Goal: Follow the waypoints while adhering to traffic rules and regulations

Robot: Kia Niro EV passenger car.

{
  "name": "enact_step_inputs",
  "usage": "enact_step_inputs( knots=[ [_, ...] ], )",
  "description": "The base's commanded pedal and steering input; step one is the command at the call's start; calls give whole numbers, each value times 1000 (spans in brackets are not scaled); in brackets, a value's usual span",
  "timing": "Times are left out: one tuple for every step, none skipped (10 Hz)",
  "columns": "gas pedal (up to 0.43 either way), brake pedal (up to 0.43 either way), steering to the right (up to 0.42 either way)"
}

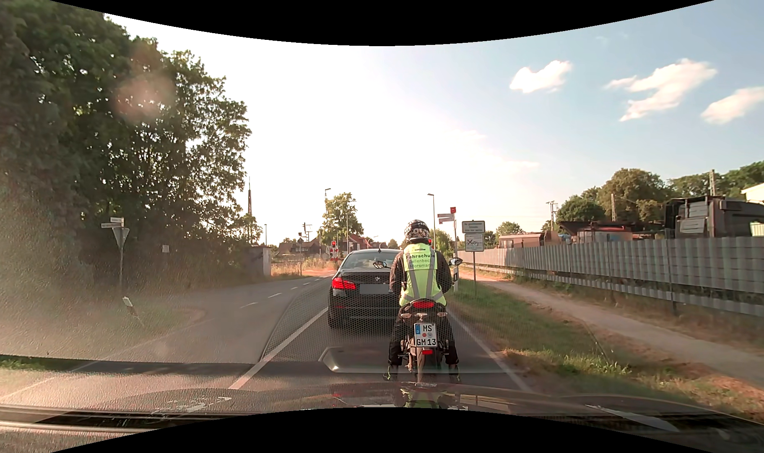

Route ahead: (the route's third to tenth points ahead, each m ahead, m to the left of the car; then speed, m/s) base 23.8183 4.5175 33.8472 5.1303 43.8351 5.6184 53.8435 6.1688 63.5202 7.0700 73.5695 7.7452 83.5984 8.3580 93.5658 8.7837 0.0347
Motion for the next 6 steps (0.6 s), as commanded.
enact_step_inputs(
  knots=[
    [0,366,6],
    [0,366,6],
    [0,360,6],
    [0,360,6],
    [0,360,5],
    [0,360,6]
  ],
)
